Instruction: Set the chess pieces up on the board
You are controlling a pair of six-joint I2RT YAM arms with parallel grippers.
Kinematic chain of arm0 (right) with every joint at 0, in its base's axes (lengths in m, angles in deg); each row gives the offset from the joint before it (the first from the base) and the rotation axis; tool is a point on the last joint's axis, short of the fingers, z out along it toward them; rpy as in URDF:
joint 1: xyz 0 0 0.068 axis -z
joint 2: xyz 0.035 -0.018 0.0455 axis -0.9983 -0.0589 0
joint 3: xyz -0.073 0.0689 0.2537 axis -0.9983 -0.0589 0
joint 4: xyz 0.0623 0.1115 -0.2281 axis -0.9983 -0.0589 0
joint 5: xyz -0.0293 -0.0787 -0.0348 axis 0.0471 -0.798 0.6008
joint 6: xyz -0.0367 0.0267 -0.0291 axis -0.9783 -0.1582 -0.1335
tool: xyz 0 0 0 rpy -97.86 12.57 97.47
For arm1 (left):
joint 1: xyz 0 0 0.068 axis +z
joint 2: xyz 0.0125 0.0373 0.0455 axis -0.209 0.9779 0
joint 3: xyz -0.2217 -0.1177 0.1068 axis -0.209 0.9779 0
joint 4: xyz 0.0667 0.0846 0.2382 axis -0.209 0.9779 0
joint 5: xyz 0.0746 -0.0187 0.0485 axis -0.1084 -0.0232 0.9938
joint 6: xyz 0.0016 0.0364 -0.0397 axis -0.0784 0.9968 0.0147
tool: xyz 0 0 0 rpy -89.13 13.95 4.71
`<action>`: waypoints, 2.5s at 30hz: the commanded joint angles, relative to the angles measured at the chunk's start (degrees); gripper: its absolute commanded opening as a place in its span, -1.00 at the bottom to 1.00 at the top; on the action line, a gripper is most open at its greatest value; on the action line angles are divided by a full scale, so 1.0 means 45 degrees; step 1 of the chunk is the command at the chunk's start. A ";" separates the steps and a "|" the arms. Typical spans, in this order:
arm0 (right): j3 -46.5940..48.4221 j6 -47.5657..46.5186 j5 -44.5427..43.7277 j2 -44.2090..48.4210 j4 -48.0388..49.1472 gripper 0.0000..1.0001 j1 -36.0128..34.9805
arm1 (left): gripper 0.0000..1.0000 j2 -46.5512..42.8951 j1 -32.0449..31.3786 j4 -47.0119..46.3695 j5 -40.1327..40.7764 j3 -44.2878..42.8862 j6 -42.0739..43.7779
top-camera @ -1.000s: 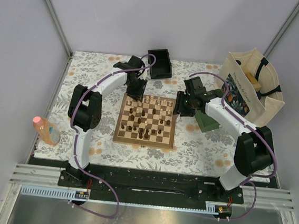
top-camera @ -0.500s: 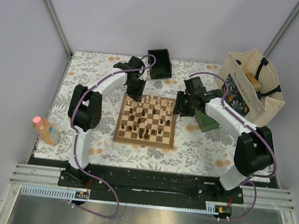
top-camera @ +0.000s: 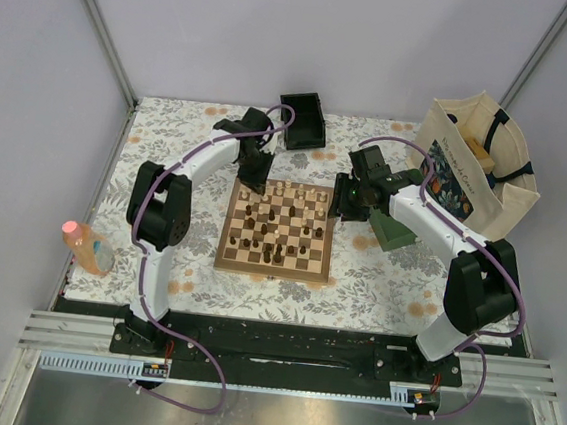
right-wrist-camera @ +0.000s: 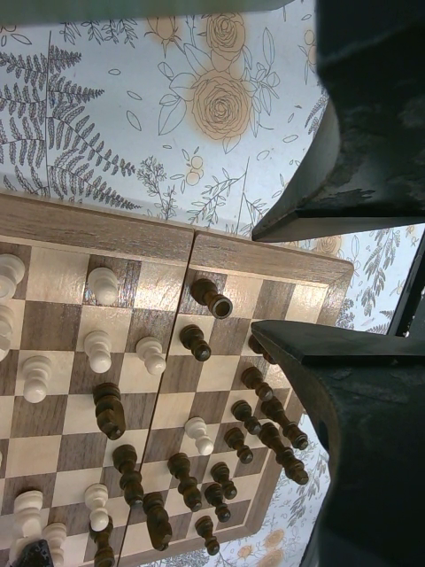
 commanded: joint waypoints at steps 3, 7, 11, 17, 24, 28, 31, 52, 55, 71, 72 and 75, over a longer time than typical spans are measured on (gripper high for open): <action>0.0054 -0.0060 0.0072 0.0185 0.0263 -0.02 0.0073 | -0.89 -0.0754 0.0064 0.0510 0.1087 -0.0013 0.0487; 0.0015 -0.0040 0.0053 0.0224 0.0283 -0.02 0.0073 | -0.89 -0.0598 0.0103 0.0667 0.1361 -0.0463 0.0565; -0.0044 -0.0021 0.0033 0.0283 0.0282 -0.01 0.0092 | -0.90 -0.0169 0.0201 0.1075 0.1653 -0.1379 0.0565; -0.0044 0.0018 0.0014 0.0303 0.0322 -0.02 0.0073 | -0.91 0.0222 0.0299 0.1116 0.1694 -0.2162 0.0643; 0.0034 -0.0021 -0.0025 0.0283 0.0283 -0.02 0.0073 | -0.91 0.0671 0.0357 0.1233 0.1654 -0.2495 0.0702; 0.0073 -0.0021 -0.0025 0.0264 0.0322 -0.02 0.0073 | -0.91 0.0905 0.0338 0.1213 0.1635 -0.2631 0.0663; 0.0093 -0.0021 0.0033 0.0244 0.0302 -0.02 0.0073 | -0.90 0.1061 0.0338 0.1213 0.1596 -0.2806 0.0643; 0.0658 -0.0021 0.0443 -0.0282 0.0380 0.00 0.0073 | -0.13 0.0381 0.0338 0.0981 0.1382 -0.2691 0.0332; 0.1087 -0.0021 0.0560 -0.0692 0.0361 0.00 0.0073 | 0.04 -0.0653 0.0357 0.0181 0.1030 -0.2087 0.0039; 0.3236 -0.0002 -0.0357 -0.3368 -0.0126 -0.06 -0.0552 | 0.53 -0.5870 0.1548 -0.2419 0.0347 0.2894 -0.0666; 0.3257 0.0057 -0.0454 -0.3524 -0.0224 -0.07 -0.0591 | 0.53 -0.5987 0.1607 -0.2419 0.0307 0.3031 -0.0646; 0.3179 0.0174 -0.0786 -0.3759 -0.0284 -0.11 -0.0669 | 0.54 -0.6203 0.1743 -0.2361 0.0346 0.3324 -0.0548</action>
